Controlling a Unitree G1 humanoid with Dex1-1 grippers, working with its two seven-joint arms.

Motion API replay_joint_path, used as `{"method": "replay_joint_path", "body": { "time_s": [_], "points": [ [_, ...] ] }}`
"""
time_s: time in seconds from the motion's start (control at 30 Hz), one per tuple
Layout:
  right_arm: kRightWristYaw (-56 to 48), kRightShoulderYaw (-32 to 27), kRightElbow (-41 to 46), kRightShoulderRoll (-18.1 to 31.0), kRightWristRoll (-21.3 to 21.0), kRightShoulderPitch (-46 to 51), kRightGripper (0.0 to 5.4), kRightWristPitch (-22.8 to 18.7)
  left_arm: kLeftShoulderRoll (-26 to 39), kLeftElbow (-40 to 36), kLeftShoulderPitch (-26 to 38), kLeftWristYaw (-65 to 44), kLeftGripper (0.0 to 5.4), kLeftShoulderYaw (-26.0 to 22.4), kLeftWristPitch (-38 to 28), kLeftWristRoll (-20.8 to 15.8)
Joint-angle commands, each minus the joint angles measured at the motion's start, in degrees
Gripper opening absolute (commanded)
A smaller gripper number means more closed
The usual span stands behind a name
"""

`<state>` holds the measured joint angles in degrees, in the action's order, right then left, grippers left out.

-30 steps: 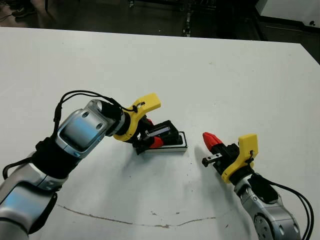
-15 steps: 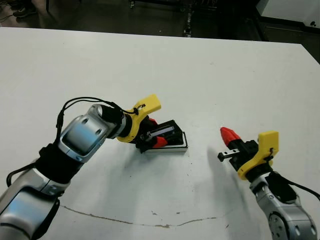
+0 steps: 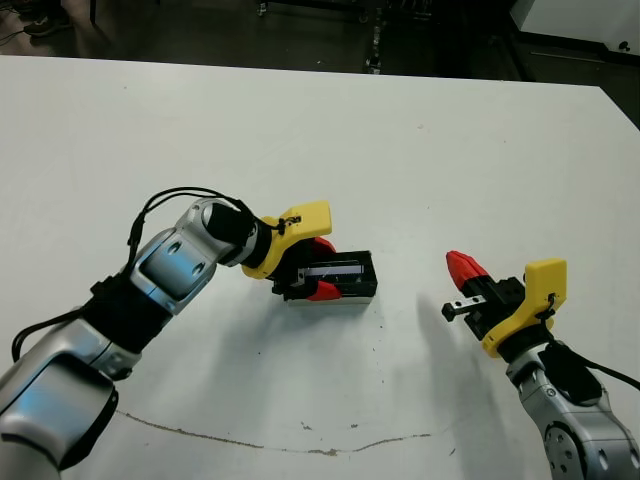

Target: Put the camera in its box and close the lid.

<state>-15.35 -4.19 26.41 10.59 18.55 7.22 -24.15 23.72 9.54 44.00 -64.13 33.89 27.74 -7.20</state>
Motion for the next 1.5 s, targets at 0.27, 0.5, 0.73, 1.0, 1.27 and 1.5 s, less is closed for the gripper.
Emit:
{"method": "replay_joint_path", "body": {
  "time_s": [0.27,0.5,0.73,1.0,1.27,1.5],
  "points": [
    [0.02,0.01,0.62,0.8,0.03,0.28,0.0,-0.54,-2.59,2.31,-3.42,-1.59,3.1,2.32,9.02,-0.07],
    [-0.19,0.0,0.54,0.89,0.17,0.38,0.0,-0.33,-4.11,-3.45,-5.15,6.32,3.1,1.05,21.85,-0.02],
    [0.07,-0.03,0.84,0.74,0.53,0.32,0.0,-0.97,-4.01,-7.63,-5.97,9.22,3.1,0.58,27.06,-1.17],
    [0.11,0.05,0.74,0.93,0.51,0.26,0.0,-1.06,-3.35,-7.75,-7.46,8.9,3.1,1.42,20.51,-0.32],
    [-0.07,0.26,0.6,1.06,0.24,0.22,0.0,-0.5,-2.5,-4.37,-6.73,6.33,3.09,3.58,9.68,2.74],
    [0.1,0.2,0.85,0.87,0.48,0.32,0.0,-0.72,-2.73,-0.07,-5.58,3.67,3.08,4.38,2.73,4.87]
  ]
}}
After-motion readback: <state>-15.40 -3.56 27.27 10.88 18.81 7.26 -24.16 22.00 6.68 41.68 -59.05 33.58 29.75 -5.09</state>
